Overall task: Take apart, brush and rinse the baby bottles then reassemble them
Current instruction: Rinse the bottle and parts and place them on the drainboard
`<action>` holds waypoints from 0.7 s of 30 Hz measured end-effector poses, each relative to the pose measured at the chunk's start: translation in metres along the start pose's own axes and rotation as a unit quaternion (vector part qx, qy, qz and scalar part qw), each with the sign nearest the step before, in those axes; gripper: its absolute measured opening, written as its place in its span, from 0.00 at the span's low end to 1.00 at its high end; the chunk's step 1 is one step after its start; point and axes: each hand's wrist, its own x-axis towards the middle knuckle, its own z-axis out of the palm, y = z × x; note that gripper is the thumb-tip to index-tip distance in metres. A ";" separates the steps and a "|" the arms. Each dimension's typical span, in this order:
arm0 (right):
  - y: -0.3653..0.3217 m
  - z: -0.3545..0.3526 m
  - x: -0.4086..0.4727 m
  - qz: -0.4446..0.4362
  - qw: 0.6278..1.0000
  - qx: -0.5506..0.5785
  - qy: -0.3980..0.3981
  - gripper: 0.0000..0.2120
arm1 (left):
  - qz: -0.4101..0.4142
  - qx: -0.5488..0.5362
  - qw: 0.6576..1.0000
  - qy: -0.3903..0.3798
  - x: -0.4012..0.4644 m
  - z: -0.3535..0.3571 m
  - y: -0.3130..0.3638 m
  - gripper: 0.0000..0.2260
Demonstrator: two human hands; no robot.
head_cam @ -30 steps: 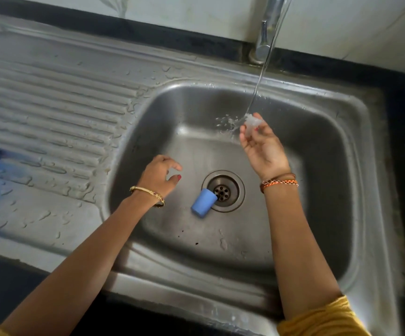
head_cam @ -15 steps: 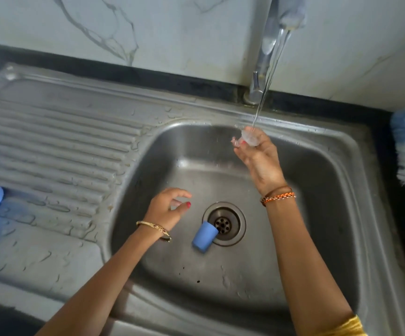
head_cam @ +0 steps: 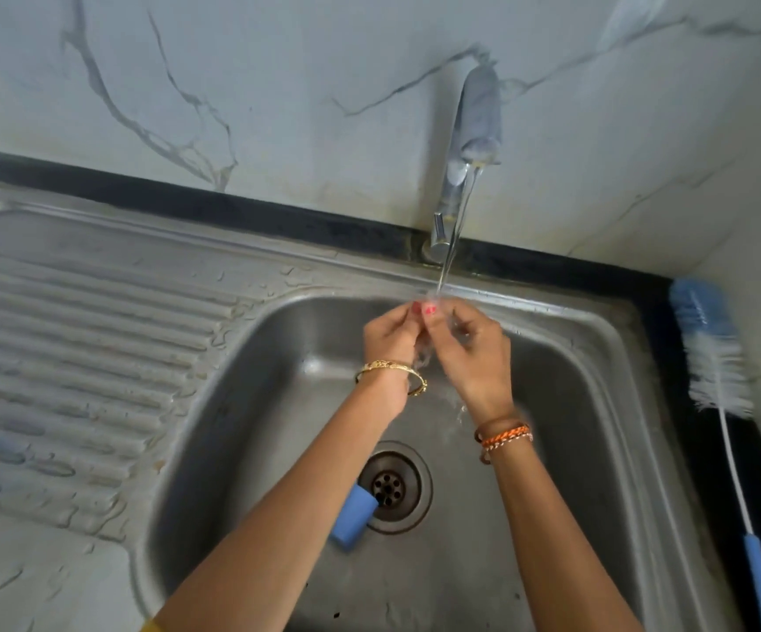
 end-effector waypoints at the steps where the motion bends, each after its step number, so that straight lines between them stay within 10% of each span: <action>1: -0.001 -0.001 0.000 -0.022 0.996 -0.081 -0.004 0.21 | 0.003 0.008 1.000 0.008 0.003 0.001 -0.001 0.10; 5: -0.003 -0.008 0.006 -0.031 0.977 -0.210 -0.010 0.22 | 0.031 0.032 0.999 -0.002 0.005 0.001 0.000 0.07; 21: 0.007 -0.016 0.001 0.082 0.979 0.072 -0.172 0.12 | -0.059 0.009 0.988 -0.143 0.012 -0.011 0.008 0.11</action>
